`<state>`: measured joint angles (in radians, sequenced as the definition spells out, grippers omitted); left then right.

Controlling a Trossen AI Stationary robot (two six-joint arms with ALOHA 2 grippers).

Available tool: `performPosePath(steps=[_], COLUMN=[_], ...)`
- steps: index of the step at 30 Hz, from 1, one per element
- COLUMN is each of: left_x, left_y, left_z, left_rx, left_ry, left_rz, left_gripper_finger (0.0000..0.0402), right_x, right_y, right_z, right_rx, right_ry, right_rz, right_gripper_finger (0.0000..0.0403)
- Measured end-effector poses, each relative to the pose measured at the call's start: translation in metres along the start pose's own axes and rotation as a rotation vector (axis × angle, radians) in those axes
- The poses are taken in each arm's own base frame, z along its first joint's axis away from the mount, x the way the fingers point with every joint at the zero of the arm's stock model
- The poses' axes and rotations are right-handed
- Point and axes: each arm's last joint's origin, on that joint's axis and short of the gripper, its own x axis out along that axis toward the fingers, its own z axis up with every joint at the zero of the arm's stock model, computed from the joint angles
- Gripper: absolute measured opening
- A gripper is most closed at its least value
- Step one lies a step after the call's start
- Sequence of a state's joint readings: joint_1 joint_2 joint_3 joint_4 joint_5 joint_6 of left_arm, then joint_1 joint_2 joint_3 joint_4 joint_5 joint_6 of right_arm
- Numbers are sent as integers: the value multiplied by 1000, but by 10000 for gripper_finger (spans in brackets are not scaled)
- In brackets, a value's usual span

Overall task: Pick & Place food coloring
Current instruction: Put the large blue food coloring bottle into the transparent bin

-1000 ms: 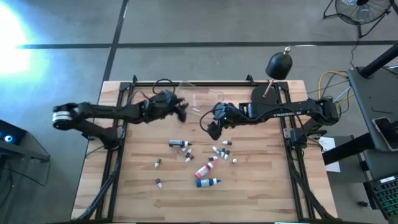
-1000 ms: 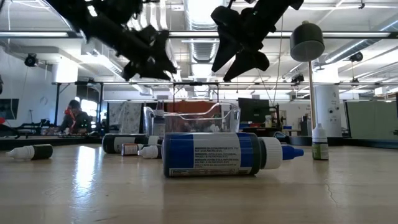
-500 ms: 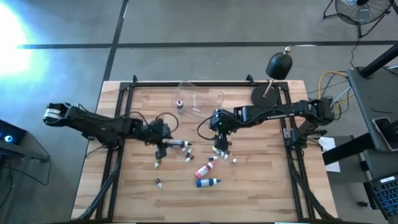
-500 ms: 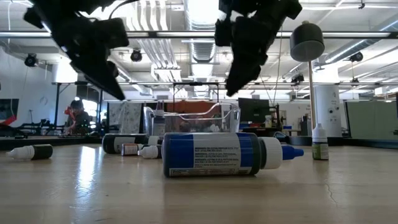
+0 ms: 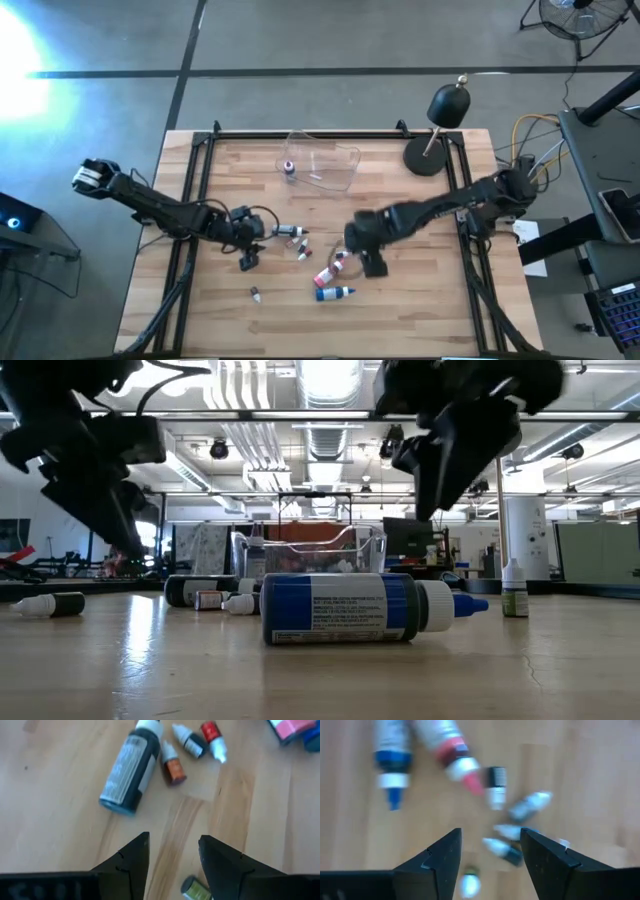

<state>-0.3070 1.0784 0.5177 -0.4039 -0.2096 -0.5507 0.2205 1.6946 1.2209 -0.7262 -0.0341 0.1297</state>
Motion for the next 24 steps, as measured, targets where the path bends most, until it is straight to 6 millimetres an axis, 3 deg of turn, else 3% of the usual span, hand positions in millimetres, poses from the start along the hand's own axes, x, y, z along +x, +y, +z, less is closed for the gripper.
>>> performPosePath(steps=[5, 10, 24], left_x=[4, 6, 7], left_y=[3, 5, 7], left_z=[-8, -12, -16], left_rx=[34, 57, 98], left_ry=[25, 38, 65], left_rz=[13, 18, 19], left_gripper_finger=[147, 147, 147], right_x=[19, 42, 86], right_y=[43, 68, 87], right_z=[-2, -1, 29], right_rx=[-114, -74, 90], right_ry=[-8, -5, 28], right_rz=[44, 65, 23], right_gripper_finger=[194, 194, 194])
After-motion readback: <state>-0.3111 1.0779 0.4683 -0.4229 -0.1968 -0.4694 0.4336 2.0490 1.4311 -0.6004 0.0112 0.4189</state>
